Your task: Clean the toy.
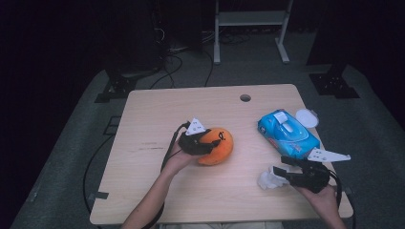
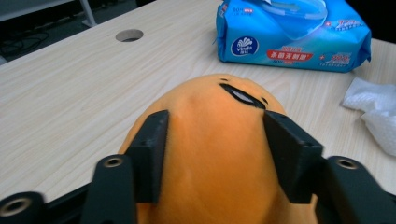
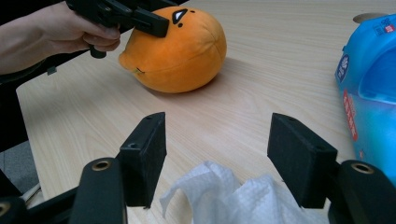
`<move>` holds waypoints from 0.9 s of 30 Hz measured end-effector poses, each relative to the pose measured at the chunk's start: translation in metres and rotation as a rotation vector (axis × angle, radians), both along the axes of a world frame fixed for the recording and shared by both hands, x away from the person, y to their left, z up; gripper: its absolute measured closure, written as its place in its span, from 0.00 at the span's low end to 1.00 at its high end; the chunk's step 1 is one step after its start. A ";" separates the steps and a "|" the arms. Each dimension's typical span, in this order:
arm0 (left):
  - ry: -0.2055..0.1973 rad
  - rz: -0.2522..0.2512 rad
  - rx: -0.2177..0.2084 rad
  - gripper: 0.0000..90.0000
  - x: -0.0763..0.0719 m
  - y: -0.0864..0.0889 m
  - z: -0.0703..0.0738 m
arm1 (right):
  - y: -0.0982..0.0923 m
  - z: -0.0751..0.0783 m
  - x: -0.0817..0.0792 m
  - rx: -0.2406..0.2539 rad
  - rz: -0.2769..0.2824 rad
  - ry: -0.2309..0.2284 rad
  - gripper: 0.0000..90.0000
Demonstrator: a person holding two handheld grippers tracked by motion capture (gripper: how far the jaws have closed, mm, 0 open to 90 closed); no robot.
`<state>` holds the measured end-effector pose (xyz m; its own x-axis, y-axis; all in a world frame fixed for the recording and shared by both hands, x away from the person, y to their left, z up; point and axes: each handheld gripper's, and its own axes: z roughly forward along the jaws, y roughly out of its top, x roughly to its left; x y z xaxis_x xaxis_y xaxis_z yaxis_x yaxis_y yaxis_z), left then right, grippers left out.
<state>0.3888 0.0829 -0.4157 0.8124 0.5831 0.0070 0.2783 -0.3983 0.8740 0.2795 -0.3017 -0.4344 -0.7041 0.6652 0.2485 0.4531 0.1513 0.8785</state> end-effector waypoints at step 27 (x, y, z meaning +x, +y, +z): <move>0.024 0.002 -0.072 0.28 -0.023 0.032 0.009 | -0.001 -0.009 0.002 -0.020 -0.017 0.024 0.39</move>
<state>0.3654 0.1150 -0.4072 0.8108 0.5827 -0.0541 0.3000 -0.3345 0.8934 0.2818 -0.3031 -0.4436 -0.6866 0.6819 0.2521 0.4767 0.1604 0.8643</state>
